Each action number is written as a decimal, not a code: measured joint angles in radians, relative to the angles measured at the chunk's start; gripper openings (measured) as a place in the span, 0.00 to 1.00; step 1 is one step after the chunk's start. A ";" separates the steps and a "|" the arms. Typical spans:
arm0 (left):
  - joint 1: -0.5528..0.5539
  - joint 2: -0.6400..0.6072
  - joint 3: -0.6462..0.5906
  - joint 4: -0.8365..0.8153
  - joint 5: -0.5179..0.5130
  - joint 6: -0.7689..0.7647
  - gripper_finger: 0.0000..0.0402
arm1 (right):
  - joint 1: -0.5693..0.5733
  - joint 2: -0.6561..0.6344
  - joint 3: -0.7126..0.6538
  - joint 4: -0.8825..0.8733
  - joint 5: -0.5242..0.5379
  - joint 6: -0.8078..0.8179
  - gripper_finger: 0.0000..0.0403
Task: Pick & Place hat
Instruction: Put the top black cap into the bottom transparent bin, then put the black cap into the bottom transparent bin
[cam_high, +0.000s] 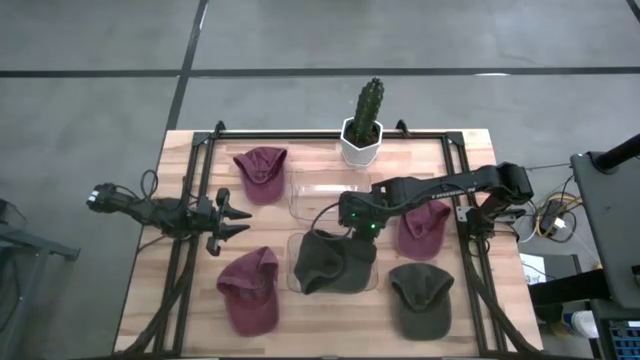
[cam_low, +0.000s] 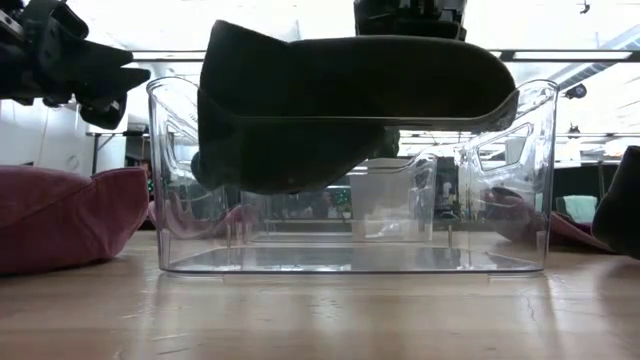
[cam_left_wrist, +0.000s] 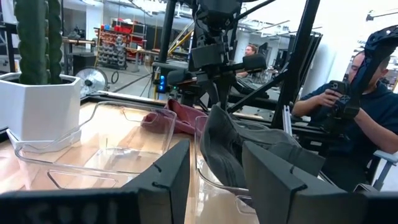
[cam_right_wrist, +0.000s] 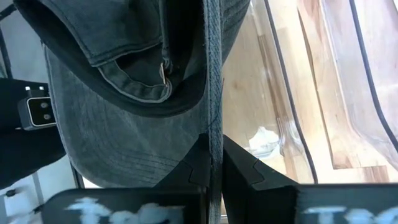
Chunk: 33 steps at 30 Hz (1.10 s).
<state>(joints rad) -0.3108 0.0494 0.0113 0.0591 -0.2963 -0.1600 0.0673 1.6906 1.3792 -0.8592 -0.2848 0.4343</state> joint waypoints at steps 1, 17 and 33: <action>0.000 0.000 0.000 0.000 0.000 0.000 0.35 | 0.000 0.002 -0.001 0.000 0.000 0.000 0.03; 0.000 0.000 0.000 0.000 0.000 0.000 0.35 | 0.000 0.027 -0.007 0.002 0.000 -0.004 0.20; 0.000 0.000 0.000 0.000 0.000 -0.001 0.35 | 0.003 -0.014 0.055 -0.136 0.000 -0.101 0.33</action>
<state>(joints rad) -0.3110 0.0494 0.0109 0.0593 -0.2965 -0.1608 0.0702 1.6764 1.4338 -0.9949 -0.2850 0.3335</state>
